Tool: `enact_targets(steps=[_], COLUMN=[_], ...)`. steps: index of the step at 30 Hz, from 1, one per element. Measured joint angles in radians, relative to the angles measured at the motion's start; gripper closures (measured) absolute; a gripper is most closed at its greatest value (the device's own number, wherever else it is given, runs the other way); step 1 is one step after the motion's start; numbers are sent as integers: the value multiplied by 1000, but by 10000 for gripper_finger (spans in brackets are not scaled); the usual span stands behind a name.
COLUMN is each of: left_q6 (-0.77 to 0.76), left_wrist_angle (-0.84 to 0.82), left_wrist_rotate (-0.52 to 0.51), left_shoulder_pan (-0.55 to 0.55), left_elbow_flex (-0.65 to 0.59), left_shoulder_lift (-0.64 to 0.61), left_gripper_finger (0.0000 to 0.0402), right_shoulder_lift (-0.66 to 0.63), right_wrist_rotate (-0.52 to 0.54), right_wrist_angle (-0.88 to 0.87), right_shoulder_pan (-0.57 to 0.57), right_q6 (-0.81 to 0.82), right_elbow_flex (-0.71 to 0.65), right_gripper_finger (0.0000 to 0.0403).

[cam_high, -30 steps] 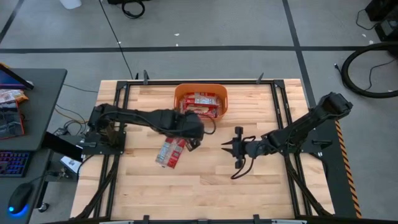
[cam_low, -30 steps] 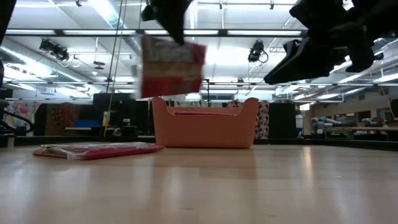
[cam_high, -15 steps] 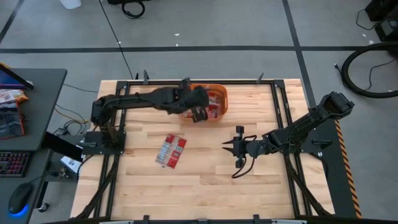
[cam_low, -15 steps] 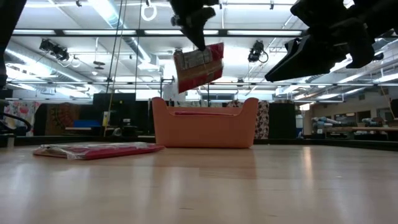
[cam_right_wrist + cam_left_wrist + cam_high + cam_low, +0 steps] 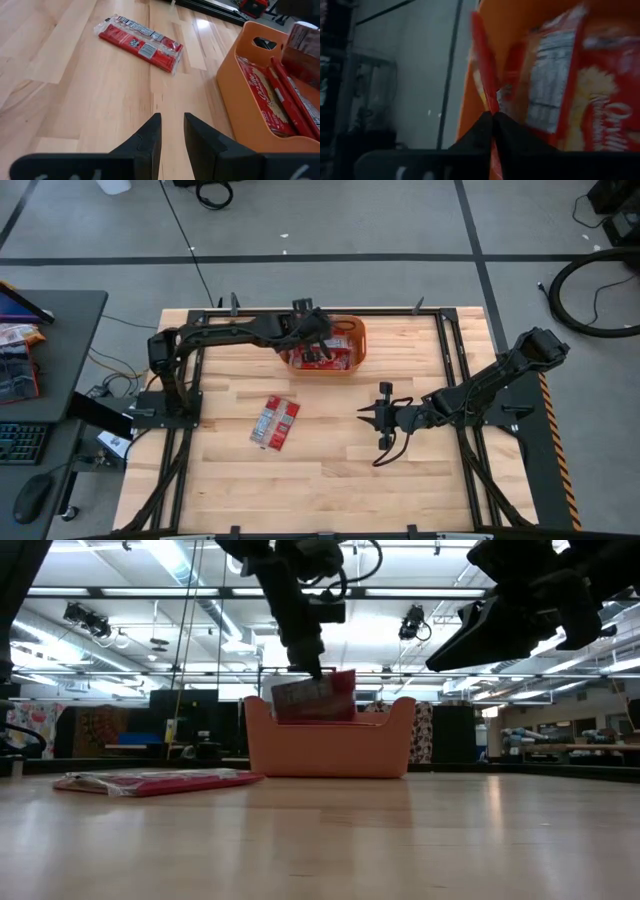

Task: Sort popcorn bags into baskets
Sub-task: Put the red popcorn bag into the orange bin

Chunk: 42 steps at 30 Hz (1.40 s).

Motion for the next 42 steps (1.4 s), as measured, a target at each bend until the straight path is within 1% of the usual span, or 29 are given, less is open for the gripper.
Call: enact_targets(steps=[2,6,8,9,10,13,14,16,19,22,24,26,28,29,32,35,39,42], left_q6=[-5,-31,-82,-131,-184,-373,-449,-600,-795,-980,-1075,-1166,-1262,-1299,-1354,-1398,-1433,-1457], left_wrist_angle=[10,4,-12,-33,-63,-120,-144,-187,-273,-308,-378,-412,-463,-462,-456,-471,-495,-508], left_wrist_rotate=[-31,-53,-62,-47,-6,190,232,262,246,187,136,86,61,61,68,86,136,173], left_shoulder_pan=[-2,-29,-56,-72,-88,-148,-171,-221,-307,-397,-455,-505,-546,-562,-596,-618,-614,-605], left_elbow_flex=[-4,28,61,80,103,130,128,108,68,25,11,12,12,11,11,11,11,11], left_shoulder_lift=[0,0,0,0,0,-3,-3,0,13,25,35,55,79,90,141,194,244,262], left_gripper_finger=[353,295,269,259,252,245,245,248,255,257,257,257,257,257,246,220,180,164], right_shoulder_lift=[0,0,0,0,0,0,0,0,0,0,3,4,13,14,28,37,37,37], right_wrist_rotate=[0,0,0,0,0,0,0,0,0,-13,-34,-56,-70,-71,-87,-92,-98,-104], right_wrist_angle=[2,6,6,6,6,6,6,6,6,16,47,58,82,81,108,112,111,115], right_shoulder_pan=[0,0,0,0,0,0,0,0,0,0,0,0,0,0,-3,-5,-5,-5], right_q6=[-1,0,0,0,0,0,-1,-4,-3,-3,-7,-18,-22,-24,-33,-32,-27,-31], right_elbow_flex=[0,0,0,0,0,0,0,0,0,0,-1,-1,0,0,0,-1,-1,0], right_gripper_finger=[315,315,315,315,315,315,315,315,315,315,315,315,315,315,315,315,315,315])
